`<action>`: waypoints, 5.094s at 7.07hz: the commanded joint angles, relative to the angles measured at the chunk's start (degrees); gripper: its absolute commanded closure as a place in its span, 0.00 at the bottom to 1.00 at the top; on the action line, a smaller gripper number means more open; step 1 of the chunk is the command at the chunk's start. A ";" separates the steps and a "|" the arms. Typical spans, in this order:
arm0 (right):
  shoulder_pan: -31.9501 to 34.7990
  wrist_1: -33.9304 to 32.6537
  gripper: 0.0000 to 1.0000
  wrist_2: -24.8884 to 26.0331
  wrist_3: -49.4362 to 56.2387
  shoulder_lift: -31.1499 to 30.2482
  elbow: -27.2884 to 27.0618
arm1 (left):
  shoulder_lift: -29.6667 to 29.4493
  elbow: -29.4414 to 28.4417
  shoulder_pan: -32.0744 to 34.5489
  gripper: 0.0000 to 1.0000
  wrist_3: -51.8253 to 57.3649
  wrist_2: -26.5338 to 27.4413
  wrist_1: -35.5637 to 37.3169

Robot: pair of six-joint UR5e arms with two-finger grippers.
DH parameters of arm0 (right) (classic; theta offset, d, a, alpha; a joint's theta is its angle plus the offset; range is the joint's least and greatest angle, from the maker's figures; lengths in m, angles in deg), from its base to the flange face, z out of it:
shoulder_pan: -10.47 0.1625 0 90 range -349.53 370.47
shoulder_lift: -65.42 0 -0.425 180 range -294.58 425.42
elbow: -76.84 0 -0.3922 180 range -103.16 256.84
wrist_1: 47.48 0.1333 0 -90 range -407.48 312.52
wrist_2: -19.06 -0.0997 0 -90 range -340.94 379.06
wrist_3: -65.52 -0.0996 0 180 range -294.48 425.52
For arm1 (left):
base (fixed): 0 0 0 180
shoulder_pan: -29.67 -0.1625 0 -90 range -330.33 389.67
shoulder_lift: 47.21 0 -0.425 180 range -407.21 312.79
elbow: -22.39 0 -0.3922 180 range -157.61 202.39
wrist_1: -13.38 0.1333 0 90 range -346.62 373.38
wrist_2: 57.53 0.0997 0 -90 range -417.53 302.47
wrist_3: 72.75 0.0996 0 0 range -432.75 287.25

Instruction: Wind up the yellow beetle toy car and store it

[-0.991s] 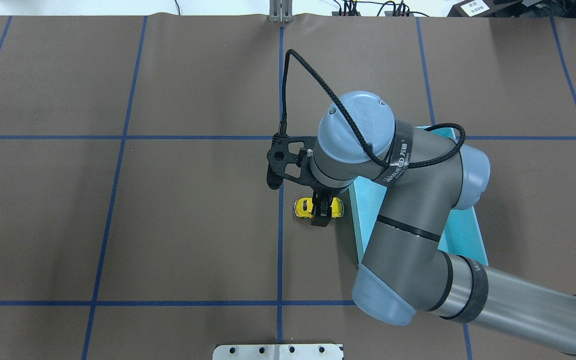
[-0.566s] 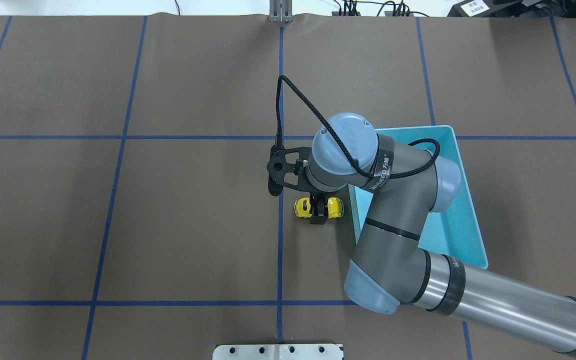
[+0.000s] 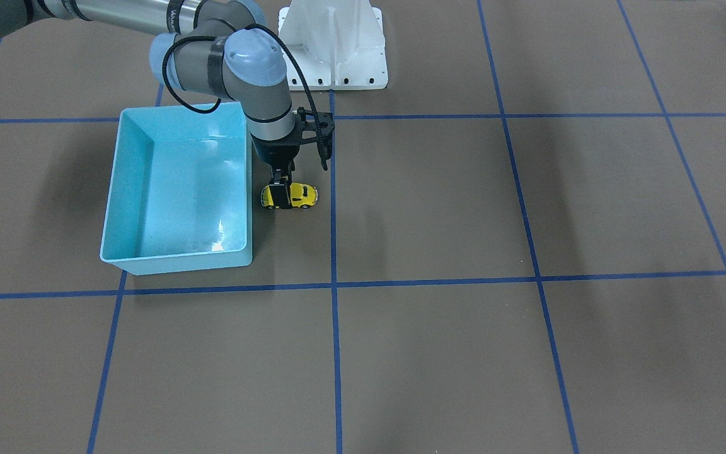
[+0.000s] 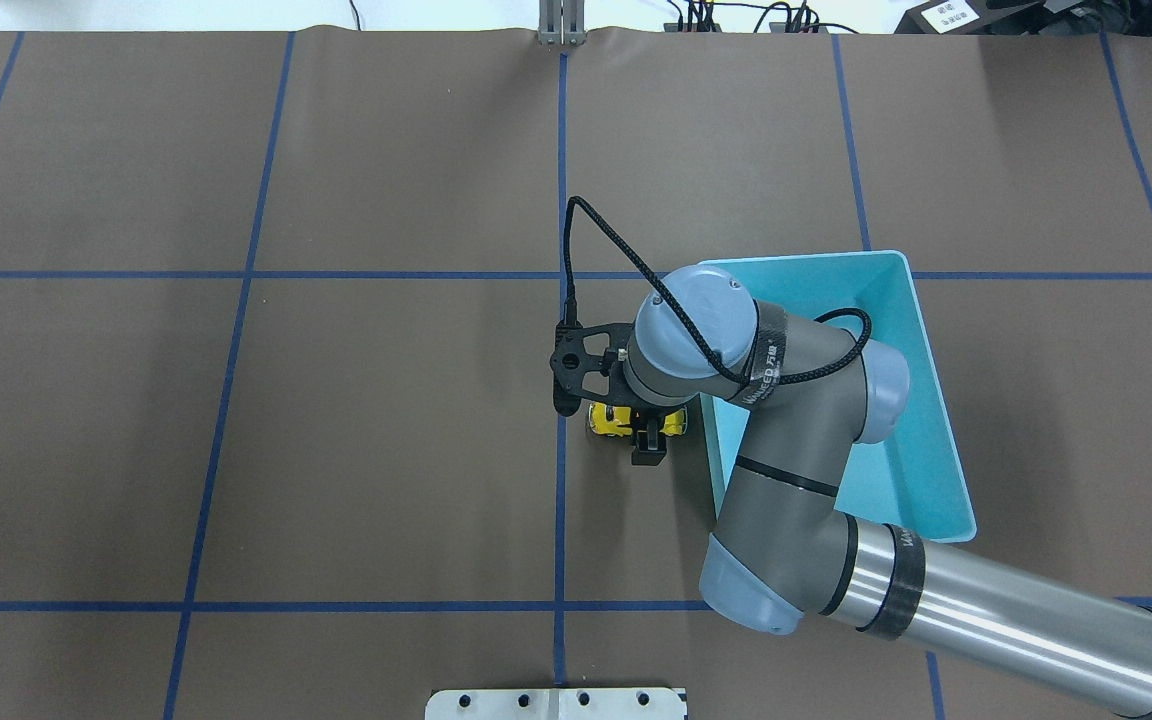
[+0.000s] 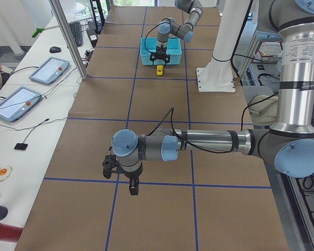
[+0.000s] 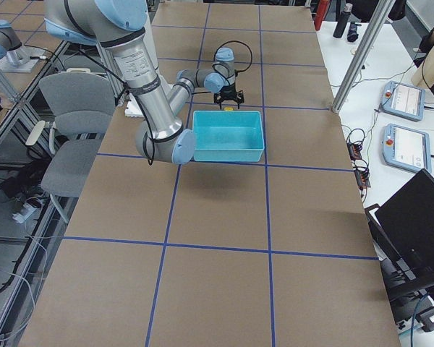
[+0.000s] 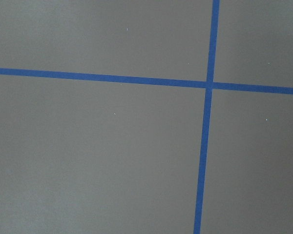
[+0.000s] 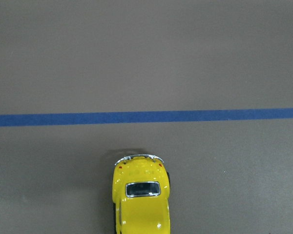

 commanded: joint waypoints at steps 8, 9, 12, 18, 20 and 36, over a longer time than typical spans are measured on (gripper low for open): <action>-2.34 3.57 1.00 1.22 -2.47 -0.10 1.50 | 2.43 3.14 0.15 0.00 0.21 -0.34 -0.20; -2.34 2.27 1.00 1.04 -3.35 0.50 -0.59 | 2.43 3.14 0.15 0.00 0.21 -0.34 -0.20; 1.05 -13.18 1.00 0.34 -4.85 10.08 -8.14 | 2.43 3.14 0.15 0.00 0.21 -0.34 -0.20; 12.16 -10.46 1.00 -7.40 13.70 -15.01 -24.88 | 2.43 3.40 0.15 0.00 0.21 -0.60 -0.29; 11.98 2.61 1.00 -7.40 13.52 -21.70 -19.90 | 2.43 3.40 0.15 0.00 0.21 -0.60 -0.29; 57.89 2.08 0.00 -41.18 -23.93 -29.41 -4.35 | 2.43 3.40 0.15 0.00 0.21 -0.52 -0.29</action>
